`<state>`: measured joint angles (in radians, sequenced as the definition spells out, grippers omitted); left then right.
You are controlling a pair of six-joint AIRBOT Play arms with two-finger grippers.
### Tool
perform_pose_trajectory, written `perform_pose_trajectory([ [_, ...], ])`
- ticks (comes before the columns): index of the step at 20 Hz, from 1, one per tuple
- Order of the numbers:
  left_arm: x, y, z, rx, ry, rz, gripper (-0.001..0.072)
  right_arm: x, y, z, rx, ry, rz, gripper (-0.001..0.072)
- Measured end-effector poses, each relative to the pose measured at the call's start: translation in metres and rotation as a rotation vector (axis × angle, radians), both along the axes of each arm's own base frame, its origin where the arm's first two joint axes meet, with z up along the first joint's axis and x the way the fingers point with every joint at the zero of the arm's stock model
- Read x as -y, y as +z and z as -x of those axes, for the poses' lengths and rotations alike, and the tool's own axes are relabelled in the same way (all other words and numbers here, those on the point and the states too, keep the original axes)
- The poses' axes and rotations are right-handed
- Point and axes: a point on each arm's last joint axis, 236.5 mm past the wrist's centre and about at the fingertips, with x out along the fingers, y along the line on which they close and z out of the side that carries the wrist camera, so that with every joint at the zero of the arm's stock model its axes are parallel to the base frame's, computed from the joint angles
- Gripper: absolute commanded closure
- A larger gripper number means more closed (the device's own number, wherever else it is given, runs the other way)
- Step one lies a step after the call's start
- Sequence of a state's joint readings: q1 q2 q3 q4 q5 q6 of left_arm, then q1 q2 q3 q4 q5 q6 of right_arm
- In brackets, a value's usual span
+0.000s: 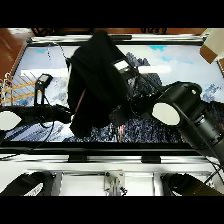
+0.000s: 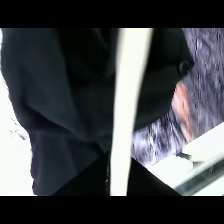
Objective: Fold the shirts.
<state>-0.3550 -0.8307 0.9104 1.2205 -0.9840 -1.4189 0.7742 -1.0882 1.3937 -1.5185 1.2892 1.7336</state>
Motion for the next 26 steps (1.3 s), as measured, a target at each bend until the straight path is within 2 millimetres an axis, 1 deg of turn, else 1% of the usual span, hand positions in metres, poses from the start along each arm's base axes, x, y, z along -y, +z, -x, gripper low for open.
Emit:
perform_pose_trajectory([
  [1, -0.001, 0.0, 0.002, -0.003, -0.016, -0.013, 0.0665, -0.001, 0.006, -0.001, 0.01, -0.005, -0.021, 0.0127],
  [2, 0.0, 0.001, 0.005, 0.0, -0.037, -0.023, 0.0665, 0.0, 0.018, -0.005, 0.03, -0.018, -0.048, 0.0127],
  [3, 0.001, 0.002, 0.007, 0.002, -0.057, -0.032, 0.0665, 0.002, 0.036, -0.011, 0.063, -0.035, -0.084, 0.0127],
  [5, 0.0, 0.002, 0.01, 0.012, -0.102, -0.064, 0.0665, 0.022, 0.085, -0.028, 0.156, -0.103, -0.163, 0.0127],
  [6, -0.001, 0.002, 0.012, 0.017, -0.127, -0.08, 0.0665, 0.037, 0.107, -0.038, 0.202, -0.149, -0.195, 0.0127],
  [7, -0.001, 0.002, 0.014, 0.025, -0.156, -0.096, 0.0665, 0.06, 0.129, -0.049, 0.25, -0.211, -0.212, 0.0132],
  [8, -0.001, 0.002, 0.017, 0.031, -0.186, -0.112, 0.0665, 0.084, 0.141, -0.059, 0.279, -0.274, -0.209, 0.0173],
  [9, -0.001, 0.002, 0.019, 0.036, -0.212, -0.127, 0.0665, 0.109, 0.147, -0.067, 0.291, -0.334, -0.191, 0.0173],
  [10, -0.001, 0.002, 0.022, 0.036, -0.237, -0.141, 0.0664, 0.136, 0.143, -0.074, 0.273, -0.391, -0.153, 0.0173],
  [11, -0.002, 0.001, 0.026, 0.032, -0.261, -0.154, 0.0664, 0.161, 0.13, -0.078, 0.224, -0.432, -0.109, 0.0173],
  [12, -0.003, -0.001, 0.03, 0.024, -0.286, -0.167, 0.0664, 0.183, 0.113, -0.08, 0.153, -0.459, -0.06, 0.0173],
  [14, -0.005, -0.006, 0.041, -0.001, -0.349, -0.2, 0.0665, 0.217, 0.074, -0.077, 0.013, -0.445, 0.058, 0.0172],
  [15, -0.007, -0.009, 0.046, -0.01, -0.381, -0.217, 0.0665, 0.229, 0.059, -0.081, -0.016, -0.389, 0.117, 0.0172],
  [16, -0.008, -0.011, 0.052, -0.019, -0.416, -0.233, 0.0665, 0.235, 0.046, -0.084, -0.034, -0.301, 0.168, 0.0172],
  [18, -0.011, -0.015, 0.063, -0.04, -0.478, -0.26, 0.0664, 0.227, 0.02, -0.078, -0.096, -0.041, 0.231, 0.0172],
  [21, -0.013, -0.019, 0.072, -0.061, -0.533, -0.281, 0.0665, 0.206, -0.003, -0.086, -0.049, 0.319, 0.278, 0.0172],
  [23, -0.015, -0.021, 0.076, -0.071, -0.556, -0.289, 0.0665, 0.189, -0.01, -0.099, 0.046, 0.511, 0.323, 0.0172],
  [24, -0.015, -0.021, 0.078, -0.074, -0.564, -0.292, 0.0665, 0.18, -0.011, -0.107, 0.101, 0.584, 0.35, 0.0172],
  [26, -0.016, -0.022, 0.079, -0.077, -0.575, -0.296, 0.0665, 0.159, -0.009, -0.128, 0.242, 0.698, 0.41, 0.0172],
])
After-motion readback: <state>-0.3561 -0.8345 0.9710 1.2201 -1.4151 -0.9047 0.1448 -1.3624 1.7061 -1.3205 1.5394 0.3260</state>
